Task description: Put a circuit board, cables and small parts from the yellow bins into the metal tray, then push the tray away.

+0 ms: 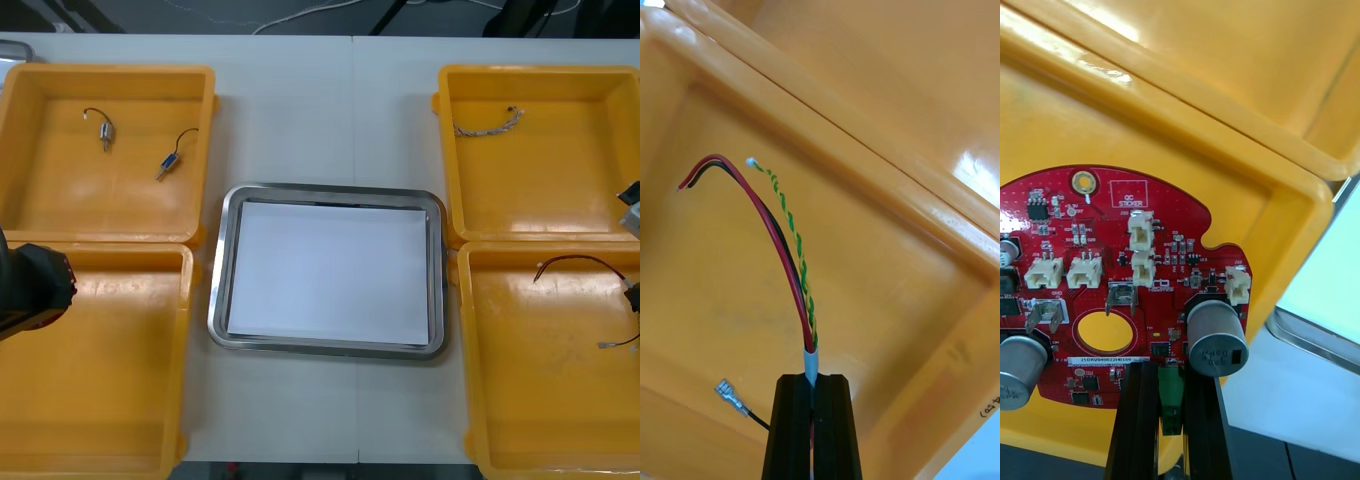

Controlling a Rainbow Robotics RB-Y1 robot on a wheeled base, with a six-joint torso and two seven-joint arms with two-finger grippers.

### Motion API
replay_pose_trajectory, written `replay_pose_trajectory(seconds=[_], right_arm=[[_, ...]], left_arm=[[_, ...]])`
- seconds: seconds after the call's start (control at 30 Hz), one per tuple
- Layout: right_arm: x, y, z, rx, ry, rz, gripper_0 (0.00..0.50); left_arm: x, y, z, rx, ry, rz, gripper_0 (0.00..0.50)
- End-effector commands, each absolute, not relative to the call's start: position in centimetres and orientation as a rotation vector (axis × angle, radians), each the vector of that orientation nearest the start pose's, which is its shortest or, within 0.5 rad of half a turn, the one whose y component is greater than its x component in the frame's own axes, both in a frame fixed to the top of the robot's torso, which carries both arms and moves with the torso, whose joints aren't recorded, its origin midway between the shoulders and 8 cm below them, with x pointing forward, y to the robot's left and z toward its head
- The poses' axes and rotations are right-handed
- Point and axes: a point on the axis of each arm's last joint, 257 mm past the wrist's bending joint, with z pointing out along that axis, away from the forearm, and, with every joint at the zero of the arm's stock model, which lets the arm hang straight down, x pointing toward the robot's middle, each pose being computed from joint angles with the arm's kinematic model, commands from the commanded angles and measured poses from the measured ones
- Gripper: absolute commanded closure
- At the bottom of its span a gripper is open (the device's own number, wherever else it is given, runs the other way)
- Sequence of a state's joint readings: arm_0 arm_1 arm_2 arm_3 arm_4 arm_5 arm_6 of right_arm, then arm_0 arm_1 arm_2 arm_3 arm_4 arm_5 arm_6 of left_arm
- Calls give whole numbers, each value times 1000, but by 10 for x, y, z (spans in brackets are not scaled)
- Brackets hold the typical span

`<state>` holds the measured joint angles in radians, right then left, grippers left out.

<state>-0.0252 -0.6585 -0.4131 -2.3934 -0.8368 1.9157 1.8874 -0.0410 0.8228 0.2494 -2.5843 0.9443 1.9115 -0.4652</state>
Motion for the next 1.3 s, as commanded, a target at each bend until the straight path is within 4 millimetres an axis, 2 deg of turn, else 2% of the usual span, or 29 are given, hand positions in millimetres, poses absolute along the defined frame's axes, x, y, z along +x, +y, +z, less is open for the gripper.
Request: replay_pose_trajectory(seconds=[0.03,0.2,0.47,0.7,0.9,1.1,1.3], right_arm=[[355,-335,-133,-807,2384,-206,500],[365,-317,-113,-838,2313,-197,500],[359,-294,-118,-793,2356,-89,500],[356,-287,-127,-700,2429,-72,500],[355,-279,-134,-599,2485,-36,500],[354,-279,-141,-461,2543,17,500],[355,-282,-142,-447,2555,16,500]], left_arm=[[330,293,-127,-504,2556,-203,500],[333,280,-132,-476,2584,-179,500],[347,255,-138,-493,2634,-169,500],[362,227,-144,-510,2663,-155,500],[374,196,-142,-486,2685,-169,500],[384,156,-146,-467,2727,-173,500],[388,115,-148,-431,2763,-163,500]])
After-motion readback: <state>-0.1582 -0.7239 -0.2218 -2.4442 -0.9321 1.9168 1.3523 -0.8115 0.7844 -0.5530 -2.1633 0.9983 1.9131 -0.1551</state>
